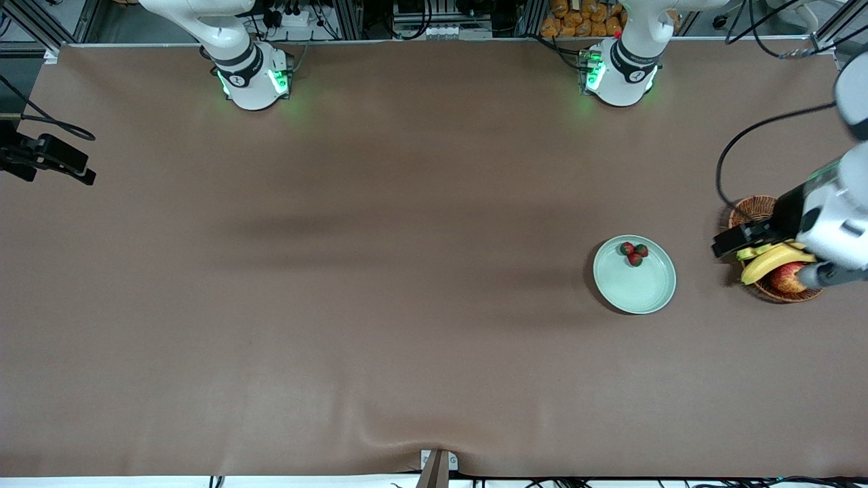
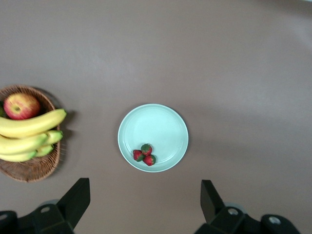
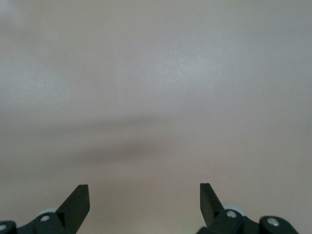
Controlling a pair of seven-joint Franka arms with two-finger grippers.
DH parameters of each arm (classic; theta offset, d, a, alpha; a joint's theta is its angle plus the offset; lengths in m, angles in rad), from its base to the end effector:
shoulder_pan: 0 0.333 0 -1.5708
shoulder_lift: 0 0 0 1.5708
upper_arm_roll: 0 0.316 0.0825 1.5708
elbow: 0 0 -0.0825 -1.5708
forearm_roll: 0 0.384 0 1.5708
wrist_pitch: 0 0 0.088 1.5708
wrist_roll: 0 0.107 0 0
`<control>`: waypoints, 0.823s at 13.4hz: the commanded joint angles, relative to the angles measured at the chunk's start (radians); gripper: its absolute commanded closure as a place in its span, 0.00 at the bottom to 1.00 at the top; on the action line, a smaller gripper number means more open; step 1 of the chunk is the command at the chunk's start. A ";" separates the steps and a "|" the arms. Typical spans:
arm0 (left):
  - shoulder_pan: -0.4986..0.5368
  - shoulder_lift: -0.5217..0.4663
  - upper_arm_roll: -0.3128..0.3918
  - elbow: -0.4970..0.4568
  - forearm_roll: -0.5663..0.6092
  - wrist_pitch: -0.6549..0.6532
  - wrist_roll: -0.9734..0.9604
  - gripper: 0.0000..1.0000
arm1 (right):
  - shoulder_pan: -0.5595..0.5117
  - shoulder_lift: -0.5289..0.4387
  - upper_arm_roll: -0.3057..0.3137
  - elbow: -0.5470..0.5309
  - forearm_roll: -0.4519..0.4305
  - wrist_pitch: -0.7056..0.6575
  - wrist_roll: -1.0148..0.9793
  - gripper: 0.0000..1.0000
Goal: Collect all strawberries into plate
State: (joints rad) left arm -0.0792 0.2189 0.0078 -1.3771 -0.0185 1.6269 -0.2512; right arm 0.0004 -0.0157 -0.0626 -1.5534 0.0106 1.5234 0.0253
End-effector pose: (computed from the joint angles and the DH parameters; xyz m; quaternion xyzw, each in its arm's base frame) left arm 0.6246 -0.0471 0.5921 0.9958 0.0900 0.0139 0.0108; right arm 0.5441 -0.0330 0.6372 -0.9990 0.0435 0.0071 0.0059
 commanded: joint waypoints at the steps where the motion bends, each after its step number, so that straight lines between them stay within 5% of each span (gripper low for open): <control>1: 0.001 -0.059 0.004 -0.005 0.028 -0.041 0.030 0.00 | -0.010 0.010 0.003 0.023 -0.004 -0.012 -0.010 0.00; 11: 0.018 -0.168 0.000 -0.039 0.026 -0.081 0.043 0.00 | -0.008 0.002 -0.002 0.024 -0.004 -0.038 -0.015 0.00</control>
State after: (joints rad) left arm -0.0689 0.0844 0.0156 -1.3884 -0.0173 1.5524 -0.2315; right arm -0.0008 -0.0158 -0.0652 -1.5516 0.0106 1.5059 0.0249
